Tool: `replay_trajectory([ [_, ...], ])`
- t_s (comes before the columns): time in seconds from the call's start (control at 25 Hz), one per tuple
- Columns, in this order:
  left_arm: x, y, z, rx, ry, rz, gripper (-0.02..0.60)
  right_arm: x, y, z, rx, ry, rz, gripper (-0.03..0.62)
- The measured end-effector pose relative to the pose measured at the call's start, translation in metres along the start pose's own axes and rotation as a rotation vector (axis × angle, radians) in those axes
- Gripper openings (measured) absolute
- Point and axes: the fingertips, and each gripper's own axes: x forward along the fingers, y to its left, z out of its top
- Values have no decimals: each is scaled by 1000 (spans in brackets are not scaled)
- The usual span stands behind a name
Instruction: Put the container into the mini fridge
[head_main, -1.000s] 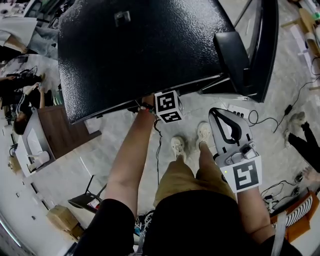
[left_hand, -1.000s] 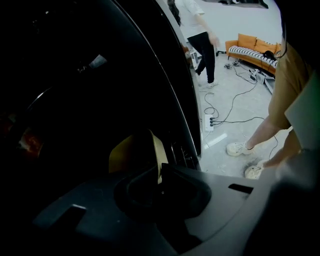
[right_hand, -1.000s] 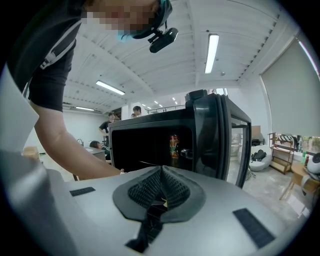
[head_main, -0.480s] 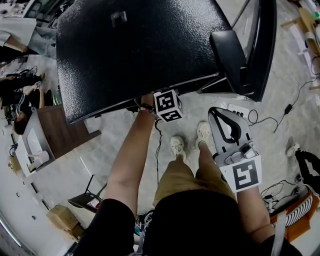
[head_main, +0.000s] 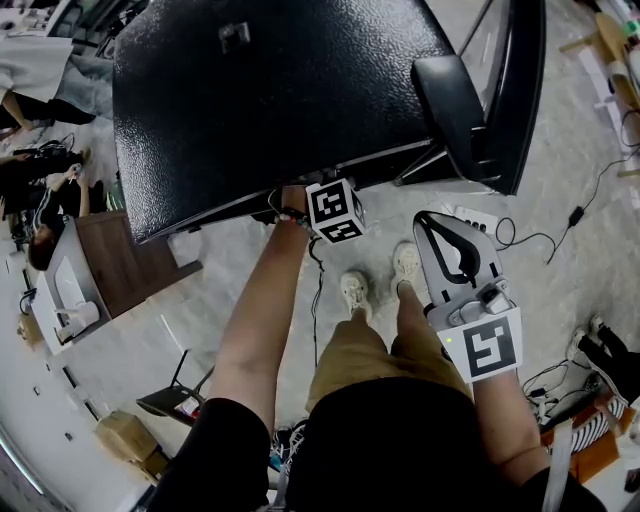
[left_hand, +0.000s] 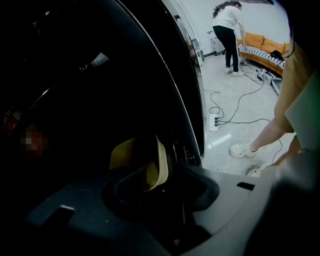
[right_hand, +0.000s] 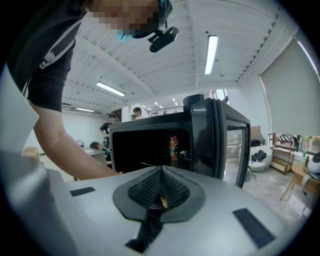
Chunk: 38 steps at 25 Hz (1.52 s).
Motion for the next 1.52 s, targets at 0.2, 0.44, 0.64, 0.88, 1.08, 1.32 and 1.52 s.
replay_trajectory([
  [0.2, -8, 4, 1, -8, -1, 15, 178, -1, 2, 9, -7, -20, 5, 35],
  [0.44, -25, 4, 2, -22, -2, 27, 178, -9, 10, 23, -19, -38, 8, 35],
  [0.64, -44, 0, 9, -27, -13, 43, 178, -17, 14, 39, -37, -65, -6, 35],
  [0.88, -71, -9, 9, -23, -18, 49, 178, -26, 28, 62, -64, -103, -15, 35],
  [1.08, -105, -7, 11, -18, -29, 80, 178, -35, 37, 81, -94, -133, -47, 35],
  [1.32, -144, -5, 11, -55, -56, 118, 178, -47, 53, 100, -125, -168, -63, 35],
  [1.52, -182, -2, 13, -104, -94, 170, 178, -58, 67, 111, -153, -192, -78, 35],
])
